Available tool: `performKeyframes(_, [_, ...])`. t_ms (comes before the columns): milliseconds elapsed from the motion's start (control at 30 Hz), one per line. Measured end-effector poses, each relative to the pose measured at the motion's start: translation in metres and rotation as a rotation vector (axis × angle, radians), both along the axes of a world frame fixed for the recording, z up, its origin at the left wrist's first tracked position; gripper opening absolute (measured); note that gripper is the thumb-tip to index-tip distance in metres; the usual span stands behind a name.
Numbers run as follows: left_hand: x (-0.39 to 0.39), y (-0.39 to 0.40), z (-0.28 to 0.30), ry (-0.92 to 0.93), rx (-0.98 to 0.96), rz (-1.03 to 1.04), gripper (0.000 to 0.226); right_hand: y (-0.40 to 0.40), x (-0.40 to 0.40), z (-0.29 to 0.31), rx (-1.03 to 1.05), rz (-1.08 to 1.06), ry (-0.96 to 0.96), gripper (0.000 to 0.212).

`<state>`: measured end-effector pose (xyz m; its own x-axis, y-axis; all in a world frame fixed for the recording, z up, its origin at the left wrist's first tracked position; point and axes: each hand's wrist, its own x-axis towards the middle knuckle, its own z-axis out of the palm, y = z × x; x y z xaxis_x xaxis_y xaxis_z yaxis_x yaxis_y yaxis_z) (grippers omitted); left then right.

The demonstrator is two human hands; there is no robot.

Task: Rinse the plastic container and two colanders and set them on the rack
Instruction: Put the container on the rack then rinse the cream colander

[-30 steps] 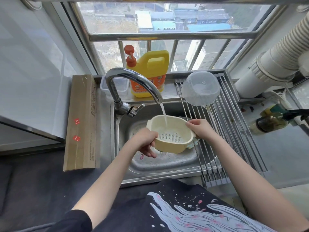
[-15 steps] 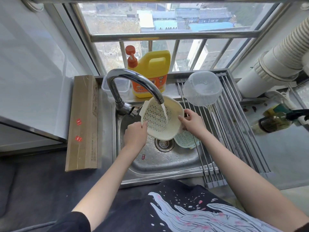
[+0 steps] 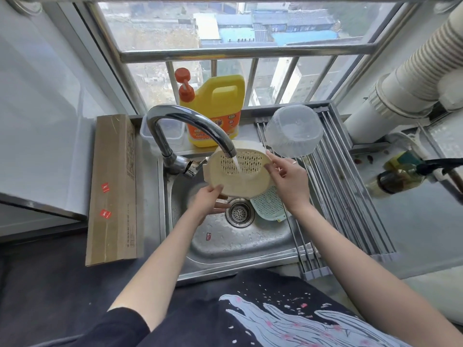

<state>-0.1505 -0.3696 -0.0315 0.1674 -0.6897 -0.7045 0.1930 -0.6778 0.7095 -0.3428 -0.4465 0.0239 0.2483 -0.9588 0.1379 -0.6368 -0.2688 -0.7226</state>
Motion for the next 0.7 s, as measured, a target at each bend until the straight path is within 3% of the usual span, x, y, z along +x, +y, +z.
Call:
performKeyframes(233, [-0.014,-0.01,-0.008,0.313,0.11,-0.046,0.035,-0.005,0.002,0.015,-0.146,-0.018,0.009,0.033])
performKeyframes(467, [-0.023,-0.032,-0.003,0.501,0.083,0.17,0.031,0.003,0.001,0.021,-0.23,0.046,-0.099,0.032])
performKeyframes(600, [-0.029,-0.038,0.001,0.462,0.101,0.147,0.029,-0.001,-0.004,0.02,-0.199,0.004,-0.074,0.033])
performKeyframes(700, [-0.026,-0.028,0.006,0.268,0.123,0.002,0.021,-0.003,-0.008,0.014,-0.116,-0.069,-0.086,0.033])
